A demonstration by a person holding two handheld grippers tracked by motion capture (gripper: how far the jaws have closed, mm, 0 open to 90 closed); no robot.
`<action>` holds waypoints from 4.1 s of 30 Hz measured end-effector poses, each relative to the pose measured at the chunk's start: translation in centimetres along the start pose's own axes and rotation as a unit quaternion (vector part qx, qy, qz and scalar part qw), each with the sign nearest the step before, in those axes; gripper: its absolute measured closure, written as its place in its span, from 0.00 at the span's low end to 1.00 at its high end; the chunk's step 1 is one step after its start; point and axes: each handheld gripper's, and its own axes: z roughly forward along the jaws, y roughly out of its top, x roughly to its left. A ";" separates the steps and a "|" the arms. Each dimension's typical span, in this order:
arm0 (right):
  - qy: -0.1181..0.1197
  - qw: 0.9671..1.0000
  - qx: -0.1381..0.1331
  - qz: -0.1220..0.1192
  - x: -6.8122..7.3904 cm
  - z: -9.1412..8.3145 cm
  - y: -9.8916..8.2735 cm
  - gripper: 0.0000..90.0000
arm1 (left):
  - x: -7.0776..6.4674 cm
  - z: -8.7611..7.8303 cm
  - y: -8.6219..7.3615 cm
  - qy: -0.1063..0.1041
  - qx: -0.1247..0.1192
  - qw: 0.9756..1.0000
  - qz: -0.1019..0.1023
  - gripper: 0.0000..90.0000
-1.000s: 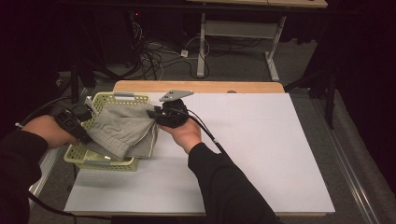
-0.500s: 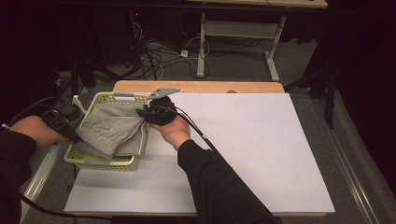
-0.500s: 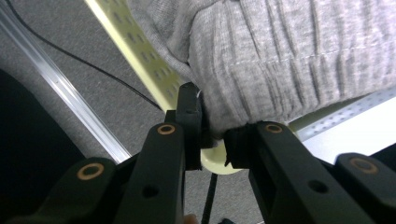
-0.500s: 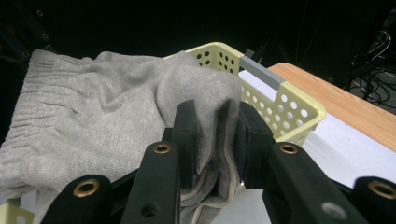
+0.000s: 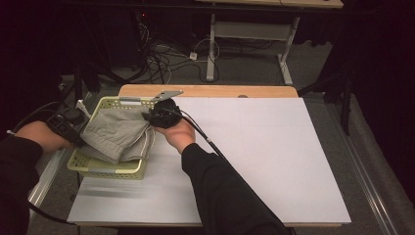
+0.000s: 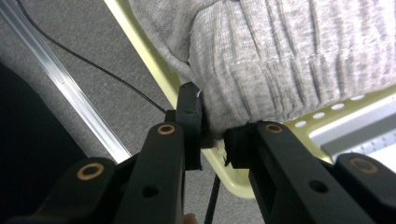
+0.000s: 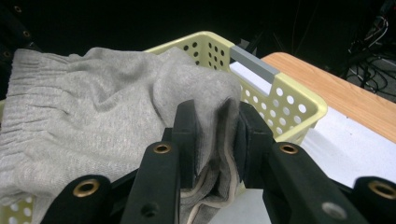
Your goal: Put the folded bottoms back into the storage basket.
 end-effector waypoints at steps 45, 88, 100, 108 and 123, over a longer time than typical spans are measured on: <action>-0.026 0.998 0.054 -0.012 -0.5 5.1 0.0 0.80 | -0.4 4.2 1.7 0.017 0.019 1.000 0.001 0.83; -0.020 1.000 0.006 0.009 -2.1 -6.7 -8.3 0.00 | -5.9 2.5 5.8 -0.005 -0.111 0.994 0.005 0.96; -0.021 1.000 0.006 0.018 -2.7 -9.1 -11.1 0.00 | -8.0 7.8 7.4 -0.070 -0.067 0.995 0.017 0.97; -0.022 1.000 0.007 0.006 -2.0 -11.2 -12.9 0.00 | -7.8 6.2 7.2 -0.056 -0.067 0.996 0.012 0.97; -0.037 0.999 -0.007 0.010 -1.4 -16.7 -16.1 0.00 | -6.7 1.9 10.9 -0.001 -0.110 0.994 -0.003 0.97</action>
